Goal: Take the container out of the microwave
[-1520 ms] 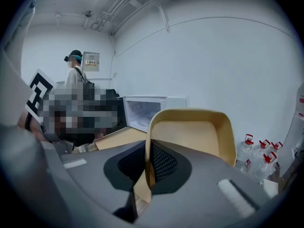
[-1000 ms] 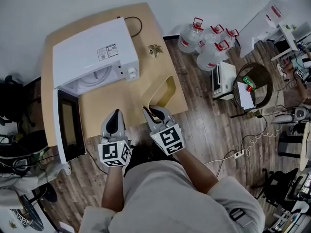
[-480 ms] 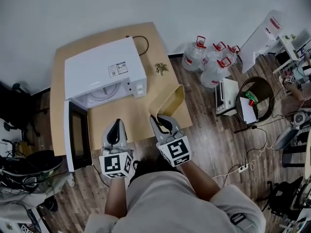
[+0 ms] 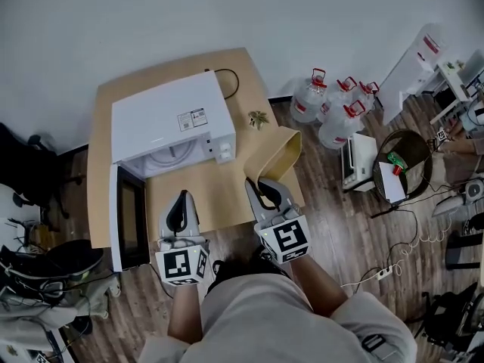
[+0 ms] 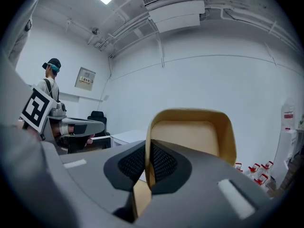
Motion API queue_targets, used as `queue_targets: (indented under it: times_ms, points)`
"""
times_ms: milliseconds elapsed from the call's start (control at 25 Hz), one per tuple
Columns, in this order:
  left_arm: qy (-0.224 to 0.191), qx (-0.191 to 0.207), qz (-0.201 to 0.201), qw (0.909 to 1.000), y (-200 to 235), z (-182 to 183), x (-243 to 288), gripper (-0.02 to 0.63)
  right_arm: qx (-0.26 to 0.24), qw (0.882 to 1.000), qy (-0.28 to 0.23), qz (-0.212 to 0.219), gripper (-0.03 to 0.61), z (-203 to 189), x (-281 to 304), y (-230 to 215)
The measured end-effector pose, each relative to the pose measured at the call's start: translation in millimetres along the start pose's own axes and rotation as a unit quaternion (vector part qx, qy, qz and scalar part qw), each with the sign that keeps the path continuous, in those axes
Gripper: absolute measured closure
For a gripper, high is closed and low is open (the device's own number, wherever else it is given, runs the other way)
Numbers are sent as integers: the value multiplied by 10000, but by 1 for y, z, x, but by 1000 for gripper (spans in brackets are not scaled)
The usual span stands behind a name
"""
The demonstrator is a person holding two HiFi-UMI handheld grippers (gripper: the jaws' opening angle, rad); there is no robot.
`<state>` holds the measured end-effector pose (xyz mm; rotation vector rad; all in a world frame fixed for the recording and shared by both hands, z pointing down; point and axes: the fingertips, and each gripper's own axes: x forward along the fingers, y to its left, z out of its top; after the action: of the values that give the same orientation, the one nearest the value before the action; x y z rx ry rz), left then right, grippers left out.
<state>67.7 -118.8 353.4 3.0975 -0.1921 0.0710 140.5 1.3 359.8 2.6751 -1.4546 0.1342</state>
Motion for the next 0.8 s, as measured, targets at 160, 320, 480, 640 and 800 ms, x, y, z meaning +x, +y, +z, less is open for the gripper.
queue_targets:
  times_ms: [160, 320, 480, 640, 800]
  points:
    - [-29, 10, 40, 10000, 0, 4, 0, 612, -23, 10000, -73, -16, 562, 5, 1, -2]
    - [-12, 55, 98, 9999, -1, 7, -3, 612, -28, 10000, -87, 29, 561, 7, -2, 1]
    - [-11, 47, 114, 9999, -5, 7, -4, 612, -51, 9999, -86, 58, 561, 7, -5, 1]
    - [-23, 39, 77, 10000, -9, 6, -2, 612, -64, 9999, -84, 54, 562, 5, -7, -1]
    - [-19, 23, 34, 10000, -14, 5, -1, 612, -79, 9999, -84, 44, 561, 6, -9, -2]
